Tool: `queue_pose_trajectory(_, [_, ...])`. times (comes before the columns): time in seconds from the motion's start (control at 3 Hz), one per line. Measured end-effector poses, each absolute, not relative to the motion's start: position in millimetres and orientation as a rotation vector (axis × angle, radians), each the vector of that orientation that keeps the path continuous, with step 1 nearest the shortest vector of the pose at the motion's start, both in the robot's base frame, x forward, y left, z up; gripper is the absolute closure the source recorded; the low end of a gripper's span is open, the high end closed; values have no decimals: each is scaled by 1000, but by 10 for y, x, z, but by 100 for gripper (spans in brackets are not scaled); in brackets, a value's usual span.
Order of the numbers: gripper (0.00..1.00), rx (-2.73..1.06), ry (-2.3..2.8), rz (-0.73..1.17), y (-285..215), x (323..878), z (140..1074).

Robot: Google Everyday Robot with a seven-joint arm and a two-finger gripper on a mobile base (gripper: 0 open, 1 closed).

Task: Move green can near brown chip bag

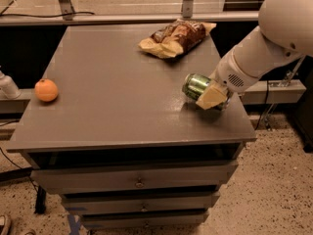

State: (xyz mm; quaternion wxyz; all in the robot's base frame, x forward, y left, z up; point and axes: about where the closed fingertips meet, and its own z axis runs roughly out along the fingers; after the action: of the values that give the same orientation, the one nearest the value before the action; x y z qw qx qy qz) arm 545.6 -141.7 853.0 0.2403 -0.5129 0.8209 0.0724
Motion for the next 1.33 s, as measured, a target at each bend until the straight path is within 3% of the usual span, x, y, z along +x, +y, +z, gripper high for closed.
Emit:
queue_pose_trajectory(0.67, [100, -1377, 2231, 117, -1572, 5703, 8730])
queue_pose_trajectory(1.33, [100, -1383, 2249, 50, -1681, 6611, 8837])
